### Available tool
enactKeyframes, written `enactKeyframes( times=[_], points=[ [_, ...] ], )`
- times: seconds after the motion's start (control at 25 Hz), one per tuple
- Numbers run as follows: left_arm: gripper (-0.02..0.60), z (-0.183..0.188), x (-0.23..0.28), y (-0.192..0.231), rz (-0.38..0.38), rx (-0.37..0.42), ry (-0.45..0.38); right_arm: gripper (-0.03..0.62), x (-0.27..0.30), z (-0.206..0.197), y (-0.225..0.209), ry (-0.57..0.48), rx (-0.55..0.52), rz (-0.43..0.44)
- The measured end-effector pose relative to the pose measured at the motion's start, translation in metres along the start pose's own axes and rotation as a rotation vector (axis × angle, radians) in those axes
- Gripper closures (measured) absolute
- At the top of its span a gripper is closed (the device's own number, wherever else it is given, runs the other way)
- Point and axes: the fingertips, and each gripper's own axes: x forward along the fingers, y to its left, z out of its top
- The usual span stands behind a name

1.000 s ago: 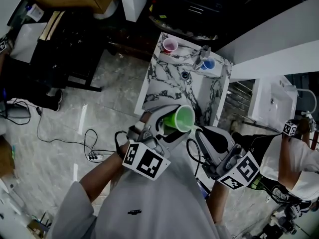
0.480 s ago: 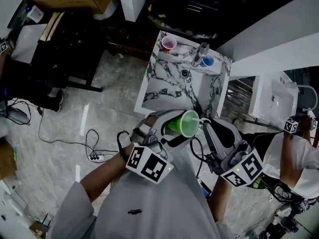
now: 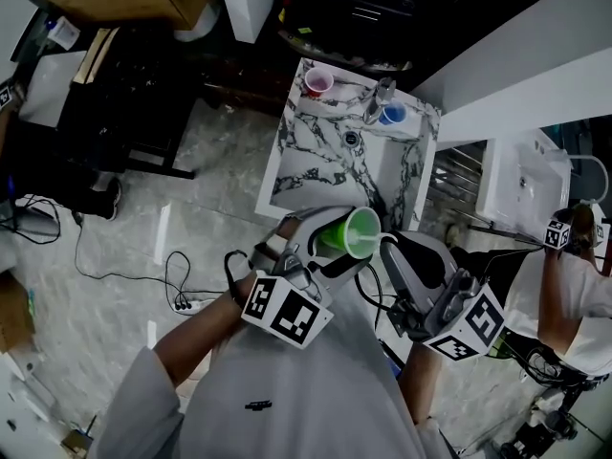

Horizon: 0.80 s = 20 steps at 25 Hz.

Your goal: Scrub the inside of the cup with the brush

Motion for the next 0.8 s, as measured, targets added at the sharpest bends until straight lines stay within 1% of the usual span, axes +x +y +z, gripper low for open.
enactKeyframes(
  times=[0.12, 0.28, 0.52, 0.64, 0.8],
  points=[
    [0.278, -0.001, 0.0, 0.003, 0.006, -0.001, 0.001, 0.571, -0.003, -0.002, 0.004, 0.017, 0.005, 0.009],
    [0.278, -0.001, -0.001, 0.008, 0.021, -0.004, 0.002, 0.571, -0.008, -0.007, 0.006, 0.061, -0.024, 0.003],
    [0.278, -0.004, -0.005, 0.012, 0.039, -0.013, 0.005, 0.571, -0.02, -0.015, -0.001, 0.128, -0.043, -0.047],
    [0.278, -0.003, -0.007, 0.012, 0.036, -0.007, 0.006, 0.571, -0.025, -0.014, -0.007, 0.136, -0.053, -0.078],
    [0.278, 0.0, -0.008, 0.007, 0.027, 0.002, 0.003, 0.571, -0.032, -0.008, -0.017, 0.113, -0.059, -0.114]
  ],
)
